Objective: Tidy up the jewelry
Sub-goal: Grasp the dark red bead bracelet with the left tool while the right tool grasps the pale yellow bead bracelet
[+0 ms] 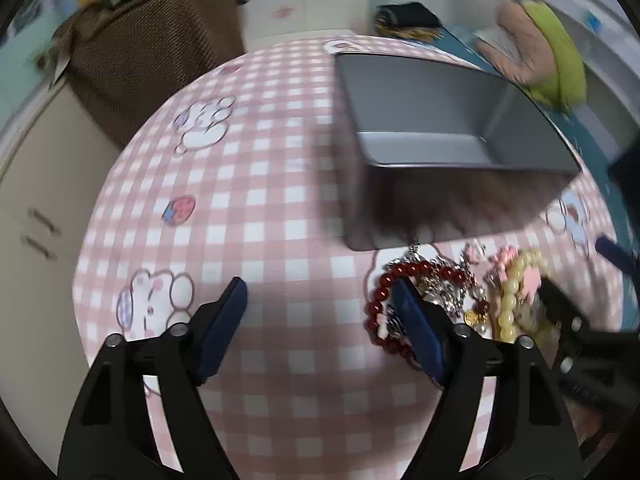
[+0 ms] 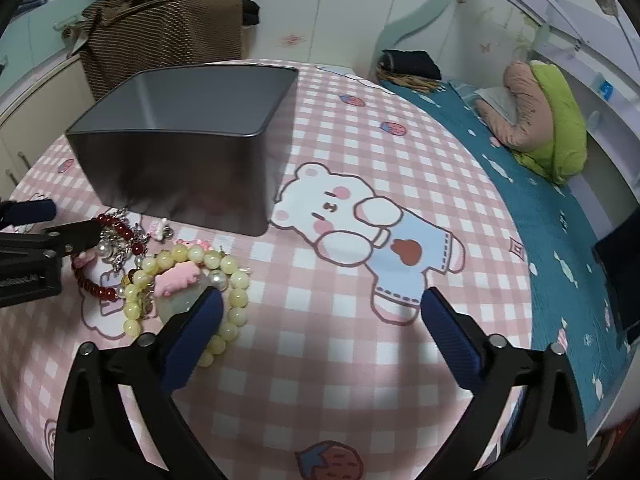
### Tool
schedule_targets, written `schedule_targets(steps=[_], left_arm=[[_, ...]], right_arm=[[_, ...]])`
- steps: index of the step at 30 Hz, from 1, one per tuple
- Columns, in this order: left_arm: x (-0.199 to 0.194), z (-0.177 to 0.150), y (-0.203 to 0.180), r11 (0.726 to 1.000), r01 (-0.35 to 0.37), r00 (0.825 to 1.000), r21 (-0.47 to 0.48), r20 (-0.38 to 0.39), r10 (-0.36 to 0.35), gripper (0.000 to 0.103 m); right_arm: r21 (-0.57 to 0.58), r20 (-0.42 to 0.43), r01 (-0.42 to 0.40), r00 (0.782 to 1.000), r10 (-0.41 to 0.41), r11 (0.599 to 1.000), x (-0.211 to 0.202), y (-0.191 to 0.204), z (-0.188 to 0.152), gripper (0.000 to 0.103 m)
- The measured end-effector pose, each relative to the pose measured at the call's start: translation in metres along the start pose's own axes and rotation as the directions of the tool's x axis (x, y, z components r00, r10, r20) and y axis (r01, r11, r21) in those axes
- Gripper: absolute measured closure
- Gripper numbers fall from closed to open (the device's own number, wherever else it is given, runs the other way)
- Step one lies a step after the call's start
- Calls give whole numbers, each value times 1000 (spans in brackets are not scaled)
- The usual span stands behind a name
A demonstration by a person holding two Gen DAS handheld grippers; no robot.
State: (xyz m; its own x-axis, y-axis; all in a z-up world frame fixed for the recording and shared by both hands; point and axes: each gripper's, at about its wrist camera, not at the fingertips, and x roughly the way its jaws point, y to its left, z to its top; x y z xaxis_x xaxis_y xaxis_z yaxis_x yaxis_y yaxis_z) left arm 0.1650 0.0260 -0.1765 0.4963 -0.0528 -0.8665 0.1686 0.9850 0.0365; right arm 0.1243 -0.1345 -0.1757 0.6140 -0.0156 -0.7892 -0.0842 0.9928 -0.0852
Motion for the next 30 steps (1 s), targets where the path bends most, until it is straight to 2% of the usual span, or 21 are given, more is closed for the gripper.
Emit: schedule_targets(steps=[1,3,4,5,6,7,9,10,12,16,23,25,27,29,30], left_arm=[[0,0,-2,1000,11,1000,19,0,-11,38],[1,2,-2,998,45,999,36,-4,-45,44],[2,3,-2,997,55,998,47,2,-55,49],[1,2,-5,996,60,998,60,5,-61,52],[1,2,-5,995,69,998,70,6,-70,61],[0,2,-5,994,82,997,72,7,-83,76],[-2,2,-3,991,123,992,58,2,-123,92],[-3,2,-2,989,136,991,55,2,-136,92],[-5,2,0,986,162,987,47,12,-163,93],[-20,2,7,966,257,965,-2,45,-257,95],[-57,5,10,937,349,929,-15,139,-343,95],[-59,5,10,944,330,934,-8,150,-325,95],[-54,3,10,948,318,940,7,130,-316,94],[-43,2,11,951,308,946,23,100,-308,82],[-36,0,13,961,276,957,20,85,-276,74]], right_arm=[[11,-2,-36,999,36,999,0,-2,0,24],[22,-2,-91,996,91,996,1,-2,0,38],[20,1,-97,995,97,995,0,-2,-1,41],[9,8,-109,994,109,994,-1,-2,-1,49],[1,14,-111,994,111,994,-3,1,-2,62],[-4,19,-114,993,114,993,-4,1,-2,70],[-3,21,-103,994,103,995,-5,1,-2,90],[3,22,-104,994,104,995,-5,-1,-3,93],[20,23,-123,992,123,992,-5,-5,-3,94],[45,30,-135,991,134,990,-9,-10,-6,94],[59,101,-160,983,154,985,-36,-15,2,94],[58,121,-164,980,156,985,-44,-15,4,94],[45,145,-167,977,159,985,-54,-14,6,94],[40,163,-165,974,157,985,-62,-14,8,94],[37,169,-164,973,156,986,-64,-14,9,94]])
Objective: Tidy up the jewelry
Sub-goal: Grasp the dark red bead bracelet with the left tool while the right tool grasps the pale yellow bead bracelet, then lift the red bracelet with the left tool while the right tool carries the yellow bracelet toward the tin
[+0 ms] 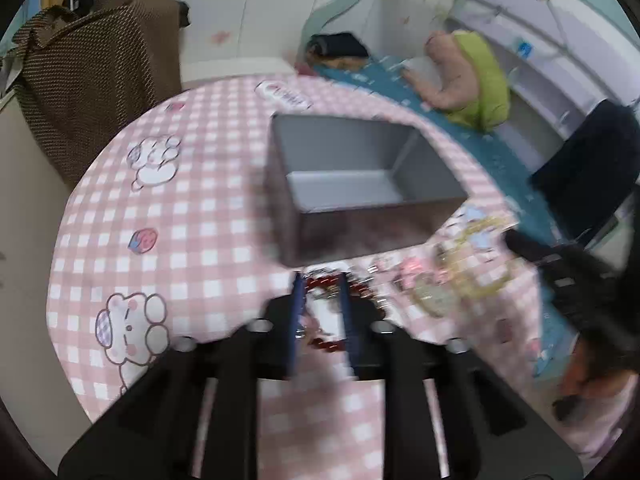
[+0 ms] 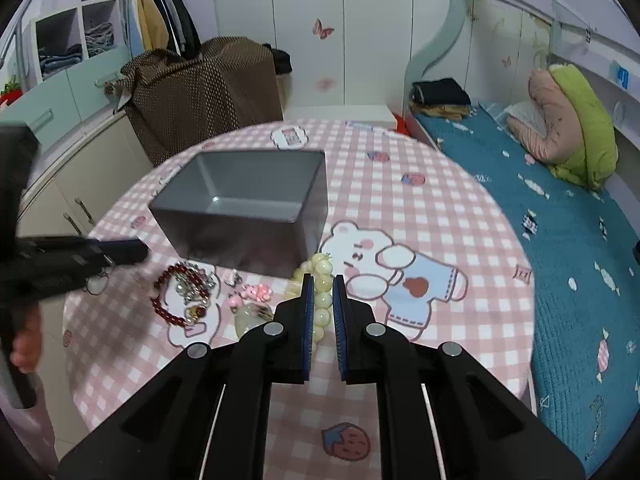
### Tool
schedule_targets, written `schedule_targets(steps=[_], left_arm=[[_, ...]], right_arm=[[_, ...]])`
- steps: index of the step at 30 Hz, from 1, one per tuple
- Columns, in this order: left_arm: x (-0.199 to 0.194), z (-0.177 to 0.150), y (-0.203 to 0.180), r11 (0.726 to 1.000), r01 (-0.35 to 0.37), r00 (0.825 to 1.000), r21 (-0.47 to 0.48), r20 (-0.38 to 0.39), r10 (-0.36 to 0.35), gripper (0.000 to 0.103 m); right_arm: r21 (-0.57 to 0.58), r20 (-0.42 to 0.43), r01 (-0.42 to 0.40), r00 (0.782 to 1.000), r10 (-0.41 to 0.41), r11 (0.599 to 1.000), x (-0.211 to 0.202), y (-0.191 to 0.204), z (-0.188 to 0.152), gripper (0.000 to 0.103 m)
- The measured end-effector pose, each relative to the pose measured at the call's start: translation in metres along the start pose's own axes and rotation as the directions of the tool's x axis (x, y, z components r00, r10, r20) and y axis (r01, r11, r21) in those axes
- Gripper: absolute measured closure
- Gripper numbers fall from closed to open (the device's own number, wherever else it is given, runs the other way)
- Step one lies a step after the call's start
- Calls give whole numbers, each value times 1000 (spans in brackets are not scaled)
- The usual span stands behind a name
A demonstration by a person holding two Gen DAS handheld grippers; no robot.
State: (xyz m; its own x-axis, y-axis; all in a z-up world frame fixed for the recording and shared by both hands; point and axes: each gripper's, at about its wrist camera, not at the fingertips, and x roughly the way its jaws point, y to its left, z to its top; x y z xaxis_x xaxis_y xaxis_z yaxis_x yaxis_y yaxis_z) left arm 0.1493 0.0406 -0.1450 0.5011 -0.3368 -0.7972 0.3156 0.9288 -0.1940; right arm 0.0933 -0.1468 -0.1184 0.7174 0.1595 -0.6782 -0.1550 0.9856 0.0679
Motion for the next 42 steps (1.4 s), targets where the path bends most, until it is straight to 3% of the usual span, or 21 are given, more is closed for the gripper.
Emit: schedule_targets(steps=[2,5,9,11,12,14,17,20,26,35,42], left_arm=[[11,-1,4,999,-36,999,2,-23,36,70],[28,-2,12,1000,-26,997,-10,-71,26,66],[31,-2,7,998,-32,997,46,-73,36,66],[32,-3,3,994,-65,995,92,-72,71,78],[32,-4,2,990,-80,993,113,-73,89,96],[31,-4,3,991,-63,994,118,-83,73,95],[20,-1,10,993,-69,997,99,-25,72,95],[0,3,13,998,18,1000,59,17,-19,95],[-31,12,10,996,92,992,4,90,-92,95],[-60,19,-2,996,91,983,-22,164,-86,95],[-76,17,-1,998,54,979,-43,201,-44,95]], right_arm=[[-2,14,8,1000,-8,1000,-4,0,3,94],[-8,21,10,1000,-10,1000,-7,-1,4,94],[-8,21,18,1000,-18,1000,-6,-3,5,94],[-6,16,20,1000,-20,1000,-3,-4,5,94],[-6,15,19,1000,-19,1000,-3,-4,4,94],[-2,8,17,1000,-17,1000,-1,-3,4,94],[0,2,14,1000,-14,1000,0,-3,2,94],[4,2,10,1000,-10,1000,-1,-3,2,94],[-1,30,3,1000,-3,1000,-11,1,6,94],[-20,95,-39,995,40,999,-35,11,18,94],[-32,118,-67,991,71,997,-44,20,24,94]])
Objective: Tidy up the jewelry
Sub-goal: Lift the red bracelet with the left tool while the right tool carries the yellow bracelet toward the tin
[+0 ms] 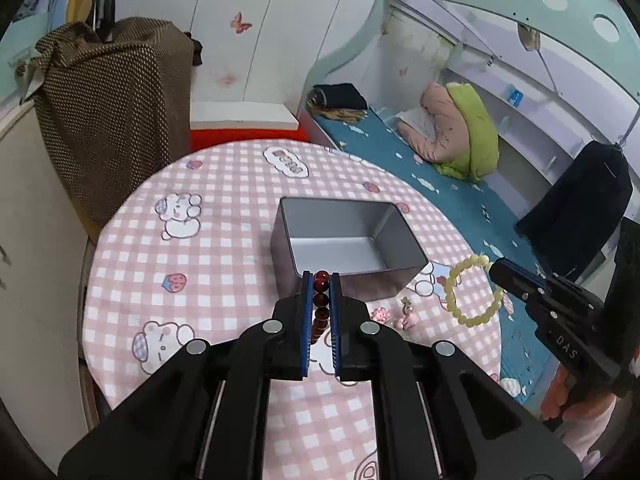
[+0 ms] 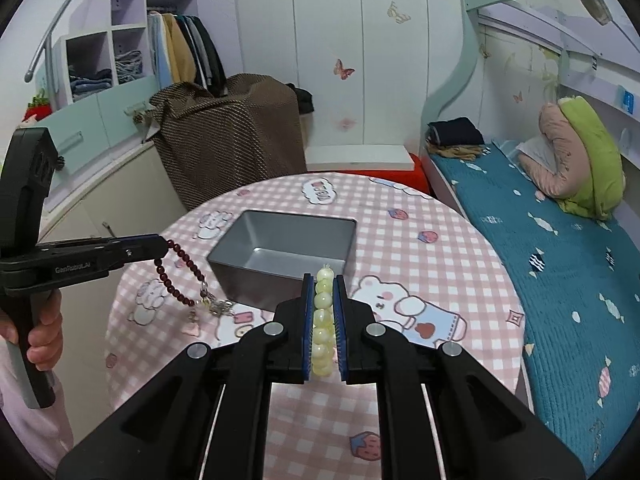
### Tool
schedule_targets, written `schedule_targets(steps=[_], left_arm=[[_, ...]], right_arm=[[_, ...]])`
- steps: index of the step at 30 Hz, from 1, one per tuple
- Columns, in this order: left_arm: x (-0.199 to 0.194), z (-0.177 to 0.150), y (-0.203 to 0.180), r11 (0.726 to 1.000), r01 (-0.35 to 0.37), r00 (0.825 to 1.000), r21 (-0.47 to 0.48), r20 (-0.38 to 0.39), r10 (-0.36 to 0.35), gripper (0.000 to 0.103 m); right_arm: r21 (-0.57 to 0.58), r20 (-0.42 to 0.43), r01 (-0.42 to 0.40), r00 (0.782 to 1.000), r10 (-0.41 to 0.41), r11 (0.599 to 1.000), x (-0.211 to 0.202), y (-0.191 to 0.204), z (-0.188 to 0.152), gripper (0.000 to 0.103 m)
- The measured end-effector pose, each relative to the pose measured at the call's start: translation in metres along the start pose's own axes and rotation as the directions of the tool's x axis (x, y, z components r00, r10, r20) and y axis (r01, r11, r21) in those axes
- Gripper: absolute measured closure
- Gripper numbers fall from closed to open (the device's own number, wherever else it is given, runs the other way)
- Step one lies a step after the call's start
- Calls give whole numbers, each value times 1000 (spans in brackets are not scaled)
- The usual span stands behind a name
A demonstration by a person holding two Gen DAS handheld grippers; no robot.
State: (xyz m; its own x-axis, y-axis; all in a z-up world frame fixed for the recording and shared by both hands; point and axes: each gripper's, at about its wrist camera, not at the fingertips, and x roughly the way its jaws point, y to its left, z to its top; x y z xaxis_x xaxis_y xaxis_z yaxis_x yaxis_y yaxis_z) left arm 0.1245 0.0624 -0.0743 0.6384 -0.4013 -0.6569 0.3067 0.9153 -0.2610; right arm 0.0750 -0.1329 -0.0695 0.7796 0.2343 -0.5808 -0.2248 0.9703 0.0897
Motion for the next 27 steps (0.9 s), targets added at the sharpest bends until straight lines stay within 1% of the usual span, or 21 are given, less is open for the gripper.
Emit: schedule_targets(steps=[5,16,21,27], left_arm=[[-12,6,-4,1000,-3,999,1,32,3,95],[-29,14,-16,1000,16,997,27,69,-18,95],[-25,25,-22,999,17,997,31,71,-19,95],[-12,45,-30,999,-14,997,49,75,10,95]], right_arm=[[2,12,-23,1000,23,1000,-3,5,6,94],[-3,40,-26,999,27,1000,-9,8,16,94],[-6,57,-41,998,41,999,-7,10,27,94],[-6,57,-71,996,72,997,7,11,46,94]])
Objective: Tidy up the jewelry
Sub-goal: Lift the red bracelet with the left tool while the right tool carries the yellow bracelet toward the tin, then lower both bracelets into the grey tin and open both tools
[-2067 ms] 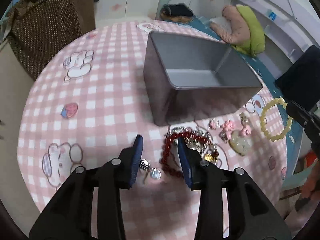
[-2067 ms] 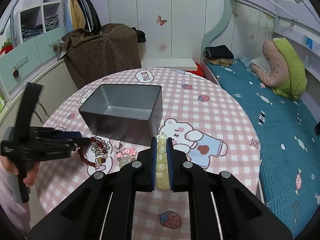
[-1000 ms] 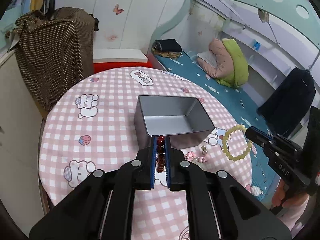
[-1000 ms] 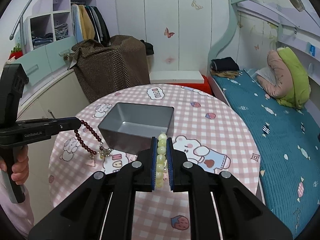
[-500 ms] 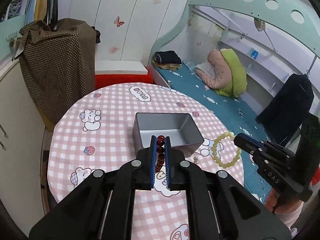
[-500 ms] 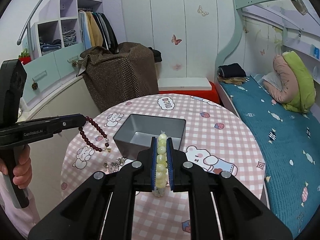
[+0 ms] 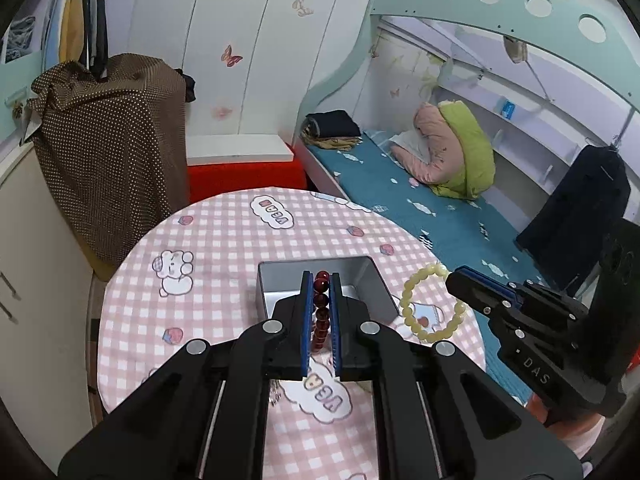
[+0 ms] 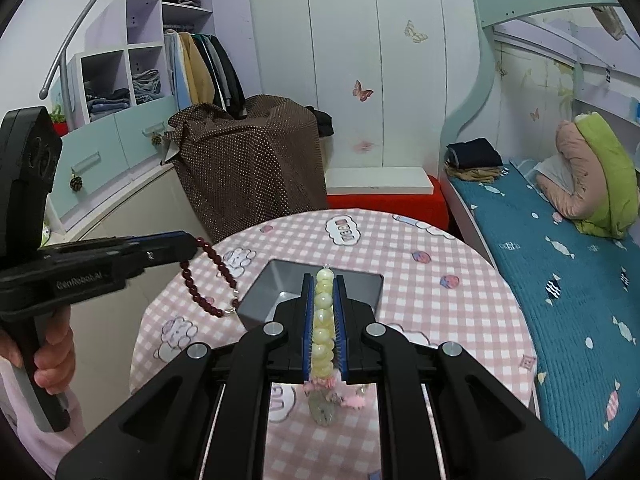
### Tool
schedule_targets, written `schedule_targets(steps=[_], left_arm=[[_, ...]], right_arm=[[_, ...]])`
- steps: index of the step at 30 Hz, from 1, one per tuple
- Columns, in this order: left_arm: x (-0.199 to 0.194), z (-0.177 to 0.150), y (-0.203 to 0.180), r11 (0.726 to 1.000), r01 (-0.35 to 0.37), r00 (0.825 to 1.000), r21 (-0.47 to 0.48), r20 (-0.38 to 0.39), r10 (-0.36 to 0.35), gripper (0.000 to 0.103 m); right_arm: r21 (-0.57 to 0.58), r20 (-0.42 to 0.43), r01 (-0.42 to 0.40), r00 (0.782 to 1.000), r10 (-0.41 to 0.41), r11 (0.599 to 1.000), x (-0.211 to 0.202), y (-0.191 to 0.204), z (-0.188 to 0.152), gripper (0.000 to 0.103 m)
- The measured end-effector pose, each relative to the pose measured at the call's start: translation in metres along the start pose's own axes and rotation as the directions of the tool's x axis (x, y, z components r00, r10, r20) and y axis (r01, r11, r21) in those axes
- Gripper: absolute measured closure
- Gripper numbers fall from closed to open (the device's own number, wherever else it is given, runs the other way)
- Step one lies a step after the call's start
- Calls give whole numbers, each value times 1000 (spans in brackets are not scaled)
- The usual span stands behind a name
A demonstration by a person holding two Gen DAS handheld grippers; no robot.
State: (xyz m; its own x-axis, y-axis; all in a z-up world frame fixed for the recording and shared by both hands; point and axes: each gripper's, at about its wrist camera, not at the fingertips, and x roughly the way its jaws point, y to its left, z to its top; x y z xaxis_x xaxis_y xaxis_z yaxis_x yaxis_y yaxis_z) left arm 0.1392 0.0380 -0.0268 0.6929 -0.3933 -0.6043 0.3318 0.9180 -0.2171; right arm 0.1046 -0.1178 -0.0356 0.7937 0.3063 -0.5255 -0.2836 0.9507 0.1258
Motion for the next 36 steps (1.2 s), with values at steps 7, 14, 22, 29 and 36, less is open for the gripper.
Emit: schedule_targets(steps=[7,14,22,29,36], left_arm=[[34,10,4,1000,-30,999,-5,-41,30,95],[74,7,15,999,-45,993,-28,-113,42,95],[103,-3,19,998,-50,983,-36,-180,42,94],[110,-4,20,998,-62,980,-32,-189,55,88],[99,-3,21,995,-94,982,-17,-168,90,64]], right_arm=[[28,-37,-3,999,4,1000,31,-9,10,94],[73,-121,1,993,8,997,70,-25,4,94],[87,-185,-4,983,20,996,93,-30,-4,94],[84,-188,-5,982,21,996,93,-30,-4,90],[82,-164,46,986,-32,996,81,-35,1,63]])
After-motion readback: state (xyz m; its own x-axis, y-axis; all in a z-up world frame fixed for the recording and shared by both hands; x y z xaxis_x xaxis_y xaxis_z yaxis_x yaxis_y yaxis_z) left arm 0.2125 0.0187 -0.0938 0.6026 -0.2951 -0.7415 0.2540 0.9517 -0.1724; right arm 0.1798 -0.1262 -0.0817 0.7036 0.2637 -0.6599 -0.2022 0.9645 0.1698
